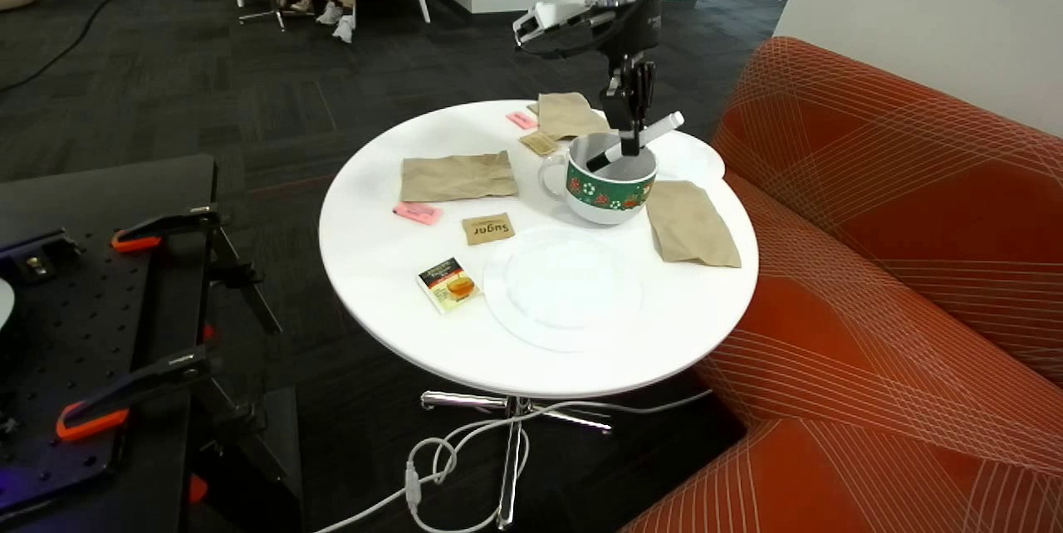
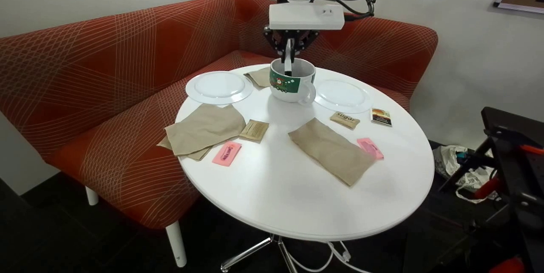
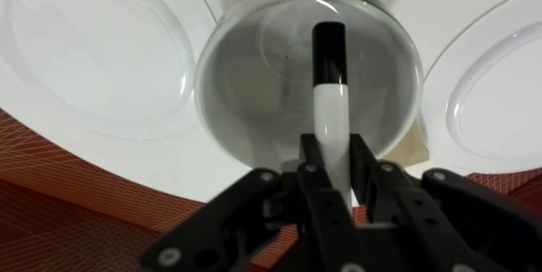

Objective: Pick up the pen from the mug cup and put it on the table.

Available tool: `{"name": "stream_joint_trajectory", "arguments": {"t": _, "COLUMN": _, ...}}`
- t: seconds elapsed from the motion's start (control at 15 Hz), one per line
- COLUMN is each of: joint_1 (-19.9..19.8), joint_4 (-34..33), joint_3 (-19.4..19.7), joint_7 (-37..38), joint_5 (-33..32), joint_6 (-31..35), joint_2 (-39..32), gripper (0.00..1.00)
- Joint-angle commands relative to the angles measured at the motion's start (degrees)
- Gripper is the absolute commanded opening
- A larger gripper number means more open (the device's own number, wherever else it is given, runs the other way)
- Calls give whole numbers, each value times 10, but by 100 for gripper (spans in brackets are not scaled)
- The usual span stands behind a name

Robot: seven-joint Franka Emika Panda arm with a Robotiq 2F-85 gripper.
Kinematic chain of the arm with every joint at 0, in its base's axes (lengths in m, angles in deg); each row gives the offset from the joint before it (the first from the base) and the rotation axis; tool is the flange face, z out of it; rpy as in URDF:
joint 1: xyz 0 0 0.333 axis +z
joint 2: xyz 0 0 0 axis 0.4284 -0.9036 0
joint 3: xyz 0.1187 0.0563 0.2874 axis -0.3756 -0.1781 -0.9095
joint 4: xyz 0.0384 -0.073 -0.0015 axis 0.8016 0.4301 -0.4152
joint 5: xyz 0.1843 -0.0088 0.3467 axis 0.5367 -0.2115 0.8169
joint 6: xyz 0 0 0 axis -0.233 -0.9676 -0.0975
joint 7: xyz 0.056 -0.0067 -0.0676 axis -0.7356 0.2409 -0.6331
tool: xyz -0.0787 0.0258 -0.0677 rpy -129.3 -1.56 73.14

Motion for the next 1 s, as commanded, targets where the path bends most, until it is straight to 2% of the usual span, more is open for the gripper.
{"name": "stream_joint_trajectory", "arguments": {"t": 0.0, "joint_1": 30, "joint_4": 68, "joint_3": 31, "joint_7": 49, "joint_5": -45, "joint_6": 31, "joint_2": 69, "gripper": 5}}
{"name": "stream_joint_trajectory", "arguments": {"t": 0.2, "joint_1": 45, "joint_4": 94, "joint_3": 45, "joint_7": 85, "joint_5": -94, "joint_6": 37, "joint_2": 109, "gripper": 5}}
{"name": "stream_joint_trajectory", "arguments": {"t": 0.47, "joint_1": 39, "joint_4": 135, "joint_3": 29, "joint_7": 90, "joint_5": -149, "joint_6": 59, "joint_2": 165, "gripper": 5}}
{"name": "stream_joint_trajectory", "arguments": {"t": 0.73, "joint_1": 13, "joint_4": 169, "joint_3": -30, "joint_7": 10, "joint_5": -135, "joint_6": 80, "joint_2": 199, "gripper": 5}}
{"name": "stream_joint_trajectory", "arguments": {"t": 0.93, "joint_1": -8, "joint_4": 198, "joint_3": -85, "joint_7": -81, "joint_5": -96, "joint_6": 100, "joint_2": 212, "gripper": 5}}
